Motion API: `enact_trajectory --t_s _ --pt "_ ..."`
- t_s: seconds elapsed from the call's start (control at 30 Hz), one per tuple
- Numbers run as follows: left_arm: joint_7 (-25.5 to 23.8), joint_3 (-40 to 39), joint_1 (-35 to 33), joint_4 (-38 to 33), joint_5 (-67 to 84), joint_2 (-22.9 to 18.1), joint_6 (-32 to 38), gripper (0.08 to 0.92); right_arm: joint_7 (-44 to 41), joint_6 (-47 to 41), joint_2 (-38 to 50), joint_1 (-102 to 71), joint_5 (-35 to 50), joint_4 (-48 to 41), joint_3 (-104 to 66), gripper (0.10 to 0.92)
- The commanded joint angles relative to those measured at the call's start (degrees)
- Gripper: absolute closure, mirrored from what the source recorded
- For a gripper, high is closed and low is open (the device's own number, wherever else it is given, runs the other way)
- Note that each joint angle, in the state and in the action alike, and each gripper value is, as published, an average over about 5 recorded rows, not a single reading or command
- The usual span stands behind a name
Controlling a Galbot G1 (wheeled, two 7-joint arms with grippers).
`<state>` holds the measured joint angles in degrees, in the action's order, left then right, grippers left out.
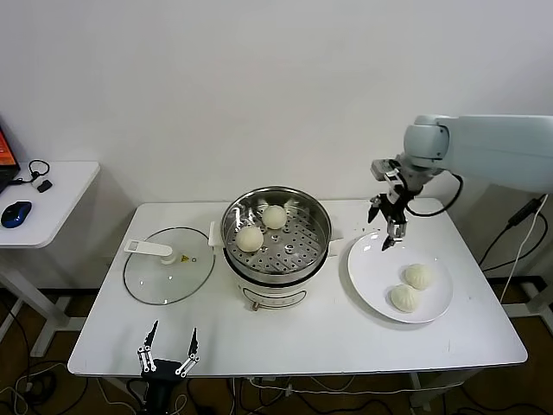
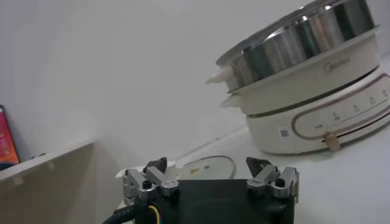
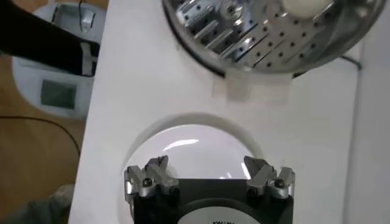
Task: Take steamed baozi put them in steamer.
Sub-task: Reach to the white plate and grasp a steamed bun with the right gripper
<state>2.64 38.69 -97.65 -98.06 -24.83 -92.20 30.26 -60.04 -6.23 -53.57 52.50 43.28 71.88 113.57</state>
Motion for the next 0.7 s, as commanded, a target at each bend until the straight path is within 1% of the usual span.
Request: enact_trajectory --t_s 0.03,0.43,0.7 --pt "0.1 0.2 -0.2 0.0 0.0 -2.8 0.1 0.177 0.7 1.4 6.5 -3.6 -7.6 2.4 1.0 0.203" --pt "0.2 0.3 -0.3 0.2 -0.7 -2.8 0.2 0.177 2.1 0.6 10.5 -10.3 -11.7 2.2 -2.7 0.203" --pt "0.1 0.5 -0.3 0.3 -0.8 -2.8 0.2 0.177 2.7 0.0 11.7 -18.1 -14.9 -0.2 -7.8 0.203"
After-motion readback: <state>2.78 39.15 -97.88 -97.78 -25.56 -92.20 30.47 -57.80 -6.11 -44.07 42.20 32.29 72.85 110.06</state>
